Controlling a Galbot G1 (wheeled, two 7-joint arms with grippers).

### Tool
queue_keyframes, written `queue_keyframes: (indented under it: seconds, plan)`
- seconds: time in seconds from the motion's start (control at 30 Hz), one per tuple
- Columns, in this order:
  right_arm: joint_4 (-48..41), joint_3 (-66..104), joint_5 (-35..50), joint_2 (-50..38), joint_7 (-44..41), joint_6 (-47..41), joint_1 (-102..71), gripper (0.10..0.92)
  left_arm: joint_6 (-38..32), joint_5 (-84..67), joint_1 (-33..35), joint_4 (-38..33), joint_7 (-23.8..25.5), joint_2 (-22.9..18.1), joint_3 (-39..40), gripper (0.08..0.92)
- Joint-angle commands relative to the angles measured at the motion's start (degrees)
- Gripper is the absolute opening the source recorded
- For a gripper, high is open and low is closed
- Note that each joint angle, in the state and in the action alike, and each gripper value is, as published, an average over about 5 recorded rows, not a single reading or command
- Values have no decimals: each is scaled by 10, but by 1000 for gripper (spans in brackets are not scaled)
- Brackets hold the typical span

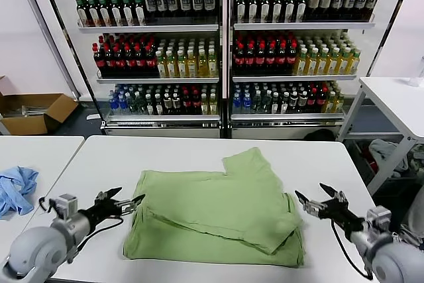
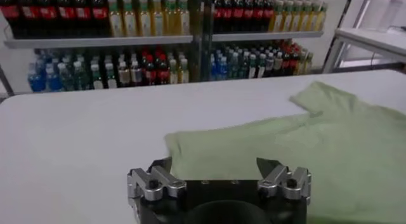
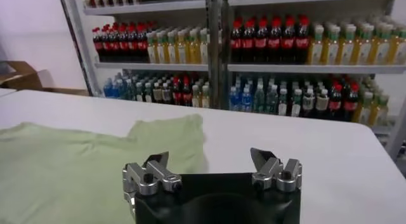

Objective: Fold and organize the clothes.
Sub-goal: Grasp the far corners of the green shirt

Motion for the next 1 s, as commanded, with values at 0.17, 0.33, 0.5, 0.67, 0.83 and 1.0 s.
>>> queue_keyframes:
  seconds: [0.17,0.33,0.5,0.67,0.83,1.0]
  plan:
    - [-284,-217,-35,12,-58,-3,324,823,-1,22,-311,234,31,-34,255,823]
    - [-341,-259,-46,56,-58,0,383,823,-2,29,-354,287,43,-39,292,823]
    - [-371,-280,-51,81,-53,3,413,823,-10,34,-378,330,57,-37,315,823]
    - [-390,-296,-51,88,-50,10,429,823,-14,36,-368,340,63,-36,309,823]
    - [-419,-307,-52,101,-46,18,444,823,-14,35,-344,329,65,-32,294,823]
    - [-444,-318,-52,115,-44,21,454,823,-13,35,-331,319,67,-31,291,823]
